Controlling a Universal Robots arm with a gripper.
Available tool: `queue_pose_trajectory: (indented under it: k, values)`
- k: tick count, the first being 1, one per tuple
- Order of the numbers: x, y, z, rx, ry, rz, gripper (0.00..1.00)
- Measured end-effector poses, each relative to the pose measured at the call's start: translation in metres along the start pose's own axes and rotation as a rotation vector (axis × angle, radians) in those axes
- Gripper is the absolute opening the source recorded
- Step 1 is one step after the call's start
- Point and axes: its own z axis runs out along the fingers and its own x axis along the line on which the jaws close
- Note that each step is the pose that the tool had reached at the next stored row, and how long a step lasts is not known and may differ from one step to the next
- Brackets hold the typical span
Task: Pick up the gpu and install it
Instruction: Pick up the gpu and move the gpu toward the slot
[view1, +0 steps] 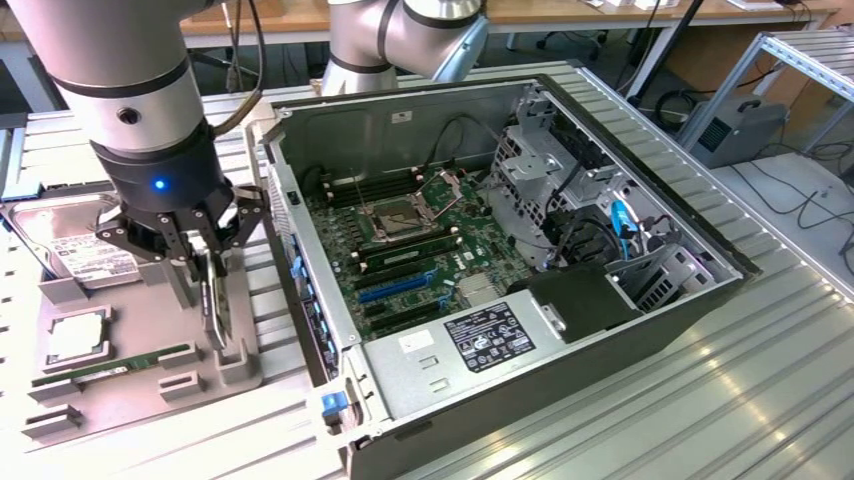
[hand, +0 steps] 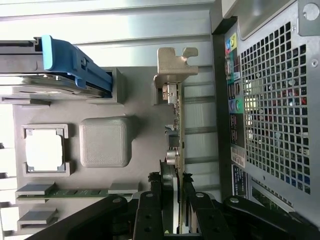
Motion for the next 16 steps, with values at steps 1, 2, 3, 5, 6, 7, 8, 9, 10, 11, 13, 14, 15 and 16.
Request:
queue_pose_trajectory:
  k: [1, 2, 3, 5, 6, 7, 8, 9, 10, 11, 13, 14, 15, 16]
  values:
    - [0.0, 0.0, -0.0005, 0.0, 0.0, 0.0, 0.27]
    - [0.0, 0.0, -0.0011, 0.0, 0.0, 0.0, 0.27]
    - [0.0, 0.0, -0.0017, 0.0, 0.0, 0.0, 0.27]
    - [0.0, 0.0, -0.003, 0.0, 0.0001, 0.0, 0.27]
    - [0.0, 0.0, -0.0039, 0.0, 0.0, 0.0, 0.27]
    - [0.0, 0.0, -0.0044, 0.0, 0.0, 0.0, 0.27]
    - [0.0, 0.0001, -0.005, -0.0001, -0.0001, 0.0, 0.27]
    - [0.0, 0.0001, -0.0058, 0.0, 0.0001, 0.0, 0.27]
    - [0.0, 0.0001, -0.0067, 0.0, 0.0, 0.0, 0.27]
    - [0.0, 0.0001, -0.0074, 0.0001, 0.0, 0.0, 0.27]
    - [0.0, 0.0001, -0.0094, 0.0, 0.0, 0.0, 0.27]
    - [0.0, 0.0001, -0.0101, 0.0, 0.0, 0.0, 0.27]
    - [0.0, 0.0001, -0.0107, 0.0, 0.0001, 0.0, 0.27]
    - [0.0, 0.0001, -0.0114, 0.0001, 0.0, 0.0, 0.27]
